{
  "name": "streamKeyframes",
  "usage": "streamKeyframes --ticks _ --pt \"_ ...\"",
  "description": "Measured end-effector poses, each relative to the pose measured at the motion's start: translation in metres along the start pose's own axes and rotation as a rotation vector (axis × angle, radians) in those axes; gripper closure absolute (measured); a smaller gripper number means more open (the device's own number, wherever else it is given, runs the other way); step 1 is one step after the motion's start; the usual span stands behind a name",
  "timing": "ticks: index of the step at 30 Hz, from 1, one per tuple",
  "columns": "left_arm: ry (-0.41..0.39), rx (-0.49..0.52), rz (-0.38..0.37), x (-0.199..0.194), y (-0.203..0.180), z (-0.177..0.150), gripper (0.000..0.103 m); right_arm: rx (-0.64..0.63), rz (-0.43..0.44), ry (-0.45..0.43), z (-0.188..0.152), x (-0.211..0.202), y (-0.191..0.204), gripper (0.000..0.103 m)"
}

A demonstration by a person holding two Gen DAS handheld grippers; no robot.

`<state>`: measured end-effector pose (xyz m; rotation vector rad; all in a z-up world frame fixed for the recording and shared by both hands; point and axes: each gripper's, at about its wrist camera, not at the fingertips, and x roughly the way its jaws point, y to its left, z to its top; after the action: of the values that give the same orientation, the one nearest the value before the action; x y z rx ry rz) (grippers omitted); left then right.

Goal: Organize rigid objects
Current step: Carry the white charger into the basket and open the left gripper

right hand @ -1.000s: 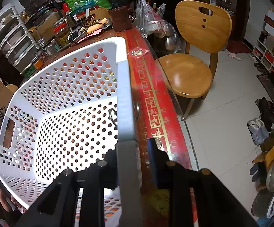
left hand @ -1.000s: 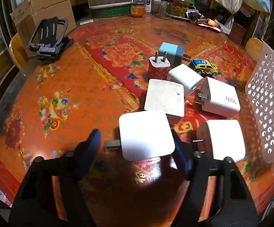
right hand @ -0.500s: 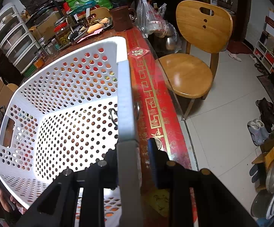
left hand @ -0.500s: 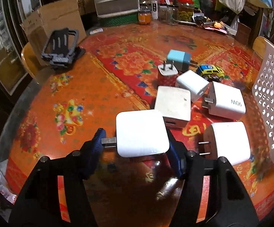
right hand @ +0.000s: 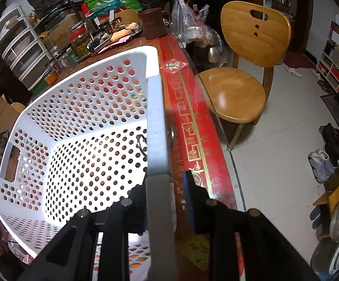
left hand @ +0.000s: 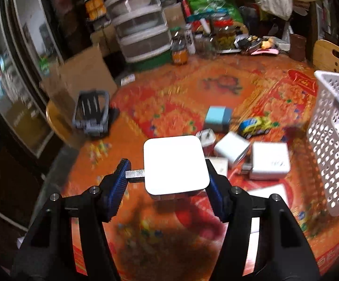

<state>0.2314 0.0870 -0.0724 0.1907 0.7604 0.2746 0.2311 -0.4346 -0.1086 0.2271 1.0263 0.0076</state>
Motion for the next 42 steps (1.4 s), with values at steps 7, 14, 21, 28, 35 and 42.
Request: streamKeyframes --ticks 7,14,21,28,35,42 --pt "-0.091 0.105 -0.012 -0.038 -0.035 0.044 0.044 -0.002 0.004 0.000 0.000 0.000 0.000 0.079" --pt "-0.150 0.238 -0.071 -0.071 -0.098 0.077 0.044 -0.003 0.000 -0.001 0.000 0.001 0.000 0.079" --pt "-0.144 0.377 -0.082 -0.080 -0.181 0.096 0.044 -0.003 0.000 0.002 0.001 0.001 -0.001 0.079" --pt "-0.068 0.537 -0.141 -0.067 -0.258 0.101 0.044 0.001 0.005 0.004 0.002 0.001 -0.001 0.079" --pt "0.048 0.646 -0.173 -0.046 -0.303 0.087 0.044 -0.004 0.000 0.013 0.002 0.001 -0.001 0.079" --pt "0.110 0.773 -0.152 -0.037 -0.332 0.074 0.044 0.000 0.007 0.014 0.003 0.001 -0.002 0.079"
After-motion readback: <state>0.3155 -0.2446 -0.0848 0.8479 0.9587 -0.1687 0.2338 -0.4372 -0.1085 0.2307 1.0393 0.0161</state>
